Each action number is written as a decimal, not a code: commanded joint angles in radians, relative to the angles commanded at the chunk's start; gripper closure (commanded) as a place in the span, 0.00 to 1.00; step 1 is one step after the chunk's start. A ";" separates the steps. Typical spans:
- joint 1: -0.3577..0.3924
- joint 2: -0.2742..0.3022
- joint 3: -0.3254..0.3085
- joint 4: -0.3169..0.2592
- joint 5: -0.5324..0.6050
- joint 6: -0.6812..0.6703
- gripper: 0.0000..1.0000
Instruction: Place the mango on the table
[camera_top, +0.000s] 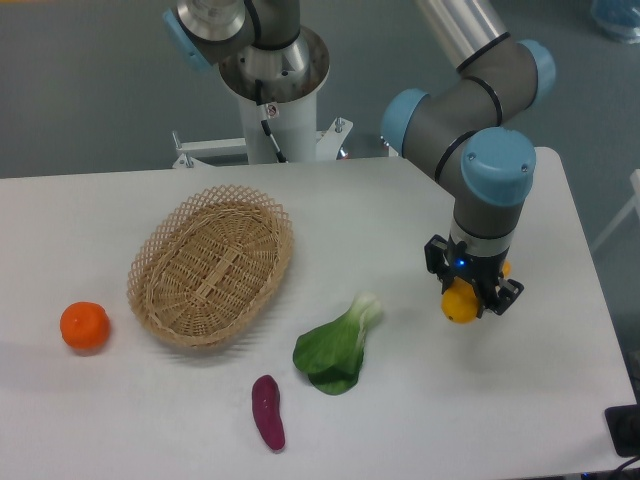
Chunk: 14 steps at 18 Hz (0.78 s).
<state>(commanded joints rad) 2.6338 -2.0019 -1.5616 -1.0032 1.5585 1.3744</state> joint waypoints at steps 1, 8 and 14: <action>0.000 -0.002 -0.002 0.002 0.000 0.000 0.62; 0.000 0.002 -0.005 0.012 0.002 0.009 0.61; 0.002 0.011 -0.044 0.012 0.002 0.011 0.61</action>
<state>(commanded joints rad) 2.6354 -1.9911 -1.6060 -0.9910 1.5601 1.3852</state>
